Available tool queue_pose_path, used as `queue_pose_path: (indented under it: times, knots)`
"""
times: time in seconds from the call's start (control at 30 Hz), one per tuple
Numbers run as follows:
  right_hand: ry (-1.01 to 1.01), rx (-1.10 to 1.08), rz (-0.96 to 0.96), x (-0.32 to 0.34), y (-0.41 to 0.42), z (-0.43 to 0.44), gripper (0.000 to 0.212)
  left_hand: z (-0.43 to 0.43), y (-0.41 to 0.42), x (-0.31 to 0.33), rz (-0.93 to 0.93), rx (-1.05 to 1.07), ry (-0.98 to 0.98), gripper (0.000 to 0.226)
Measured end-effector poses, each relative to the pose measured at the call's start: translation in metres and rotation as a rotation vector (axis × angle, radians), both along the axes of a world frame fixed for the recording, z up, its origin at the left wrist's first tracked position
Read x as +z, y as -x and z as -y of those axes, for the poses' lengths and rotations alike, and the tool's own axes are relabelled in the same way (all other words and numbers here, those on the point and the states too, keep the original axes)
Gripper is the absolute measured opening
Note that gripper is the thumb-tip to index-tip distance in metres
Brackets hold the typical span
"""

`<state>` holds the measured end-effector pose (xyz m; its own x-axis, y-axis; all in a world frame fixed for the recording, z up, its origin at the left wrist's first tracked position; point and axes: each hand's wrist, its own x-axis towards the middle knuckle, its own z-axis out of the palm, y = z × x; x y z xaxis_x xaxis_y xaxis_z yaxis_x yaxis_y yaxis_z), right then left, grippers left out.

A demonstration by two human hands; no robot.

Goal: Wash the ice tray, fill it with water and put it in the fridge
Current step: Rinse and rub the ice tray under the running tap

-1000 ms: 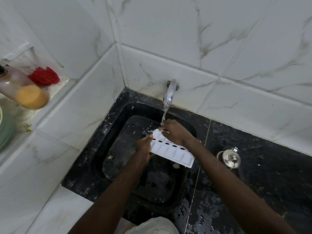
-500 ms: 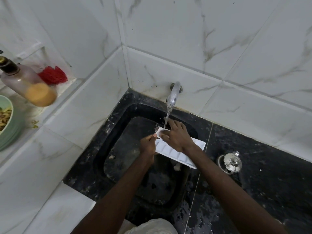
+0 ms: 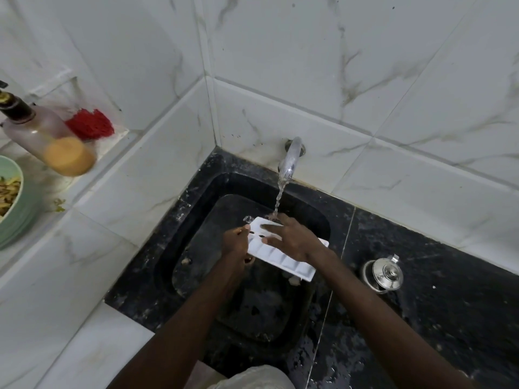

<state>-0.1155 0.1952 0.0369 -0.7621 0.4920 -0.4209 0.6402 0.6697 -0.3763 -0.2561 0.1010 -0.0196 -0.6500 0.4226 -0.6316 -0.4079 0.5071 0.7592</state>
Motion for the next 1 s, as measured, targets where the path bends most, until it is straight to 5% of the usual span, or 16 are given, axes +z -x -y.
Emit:
queue_pose_path:
  times: [0.27,0.63,1.0]
  knots:
    - [-0.006,-0.049,0.037,0.003,-0.005,-0.001,0.042,0.007,-0.004,-0.005,0.162,0.070,0.020,0.031]
    - [-0.281,-0.098,-0.025,-0.007,-0.008,-0.011,0.049,-0.020,-0.017,0.010,0.094,0.160,-0.135,0.020]
    - [-0.316,-0.145,-0.044,-0.006,0.004,-0.012,0.054,-0.029,-0.017,0.010,0.006,0.186,-0.142,0.022]
